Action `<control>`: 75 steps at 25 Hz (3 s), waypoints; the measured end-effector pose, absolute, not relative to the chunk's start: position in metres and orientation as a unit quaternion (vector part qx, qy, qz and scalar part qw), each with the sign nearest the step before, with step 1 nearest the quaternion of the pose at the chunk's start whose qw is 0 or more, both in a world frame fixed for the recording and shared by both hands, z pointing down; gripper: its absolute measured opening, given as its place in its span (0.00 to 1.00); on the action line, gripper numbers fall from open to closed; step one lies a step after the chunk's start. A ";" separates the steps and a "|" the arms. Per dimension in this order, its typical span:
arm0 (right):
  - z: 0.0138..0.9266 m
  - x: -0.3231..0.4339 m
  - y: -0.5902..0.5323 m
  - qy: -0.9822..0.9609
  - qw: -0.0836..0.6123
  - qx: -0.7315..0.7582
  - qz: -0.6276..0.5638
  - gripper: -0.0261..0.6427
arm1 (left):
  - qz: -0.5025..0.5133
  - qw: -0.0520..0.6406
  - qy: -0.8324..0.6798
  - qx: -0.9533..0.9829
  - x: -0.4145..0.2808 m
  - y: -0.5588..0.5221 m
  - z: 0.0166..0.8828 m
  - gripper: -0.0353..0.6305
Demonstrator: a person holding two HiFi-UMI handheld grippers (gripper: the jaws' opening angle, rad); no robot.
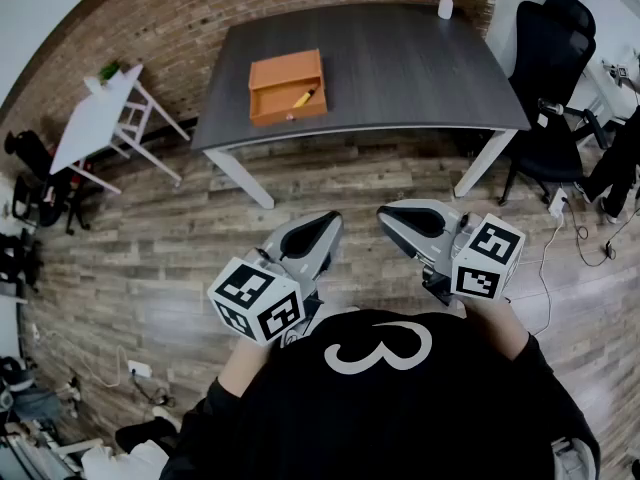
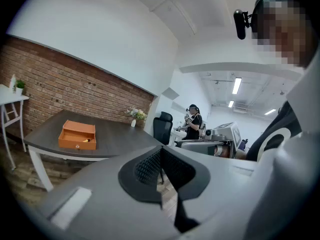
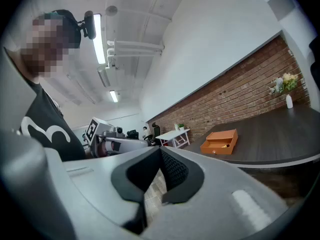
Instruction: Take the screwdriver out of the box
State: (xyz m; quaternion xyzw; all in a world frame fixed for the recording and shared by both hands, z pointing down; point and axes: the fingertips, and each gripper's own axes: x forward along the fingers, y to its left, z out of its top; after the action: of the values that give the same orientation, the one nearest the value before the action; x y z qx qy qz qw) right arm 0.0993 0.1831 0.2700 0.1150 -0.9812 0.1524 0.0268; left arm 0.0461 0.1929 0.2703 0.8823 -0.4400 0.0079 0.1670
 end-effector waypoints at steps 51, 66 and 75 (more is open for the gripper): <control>0.315 -0.041 -0.001 -0.968 0.021 0.123 0.217 0.04 | 0.021 0.220 -0.445 0.868 -0.099 0.017 0.326 0.08; 0.316 -0.051 -0.154 -0.970 0.030 0.103 0.218 0.04 | 0.061 0.227 -0.442 0.865 -0.106 -0.138 0.337 0.08; 0.321 -0.047 -0.184 -0.968 0.023 0.119 0.218 0.04 | 0.081 0.226 -0.442 0.864 -0.114 -0.179 0.347 0.18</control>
State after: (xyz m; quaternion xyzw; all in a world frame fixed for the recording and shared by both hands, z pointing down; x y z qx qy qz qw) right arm -0.0467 -0.1839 0.3214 0.1188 -0.9684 0.2180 0.0230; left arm -0.1138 -0.1794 0.3471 0.8642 -0.4422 0.0813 0.2259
